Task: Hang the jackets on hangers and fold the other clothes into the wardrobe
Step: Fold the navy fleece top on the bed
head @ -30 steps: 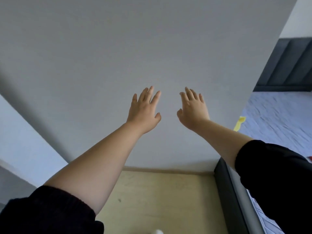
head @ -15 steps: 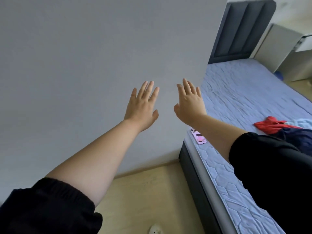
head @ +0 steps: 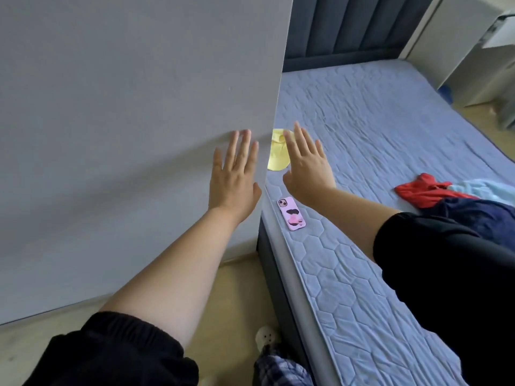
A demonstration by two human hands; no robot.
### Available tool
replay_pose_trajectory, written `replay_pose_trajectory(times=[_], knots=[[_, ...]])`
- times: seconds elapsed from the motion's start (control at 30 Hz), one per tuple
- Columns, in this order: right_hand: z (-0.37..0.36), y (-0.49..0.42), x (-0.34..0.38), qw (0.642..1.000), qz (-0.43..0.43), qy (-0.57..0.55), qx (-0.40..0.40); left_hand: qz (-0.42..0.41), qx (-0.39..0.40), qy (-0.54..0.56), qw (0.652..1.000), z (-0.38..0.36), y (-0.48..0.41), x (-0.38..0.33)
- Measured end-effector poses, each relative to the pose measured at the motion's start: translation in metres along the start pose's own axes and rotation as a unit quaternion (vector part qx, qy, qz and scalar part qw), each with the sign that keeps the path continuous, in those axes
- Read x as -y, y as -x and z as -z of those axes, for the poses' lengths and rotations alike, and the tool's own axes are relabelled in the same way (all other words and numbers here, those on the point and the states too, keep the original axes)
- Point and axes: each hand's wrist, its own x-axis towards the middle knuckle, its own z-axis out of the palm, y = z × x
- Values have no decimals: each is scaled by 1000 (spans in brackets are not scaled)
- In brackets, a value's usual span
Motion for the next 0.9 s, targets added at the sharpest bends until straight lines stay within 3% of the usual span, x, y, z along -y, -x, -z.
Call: replay_pose_trajectory(times=[0.2, 0.43, 0.67, 0.9], knots=[[-82, -4, -58, 999, 20, 4, 36, 1, -3, -14, 1000, -88, -1, -52], [-194, 9, -104, 999, -3, 7, 36, -27, -60, -3, 998, -195, 9, -90], [-279, 32, -167, 999, -6, 26, 33, -5, 33, -10, 999, -288, 7, -151], [-306, 101, -237, 998, -2, -13, 67, 83, 71, 83, 991, -300, 60, -256]])
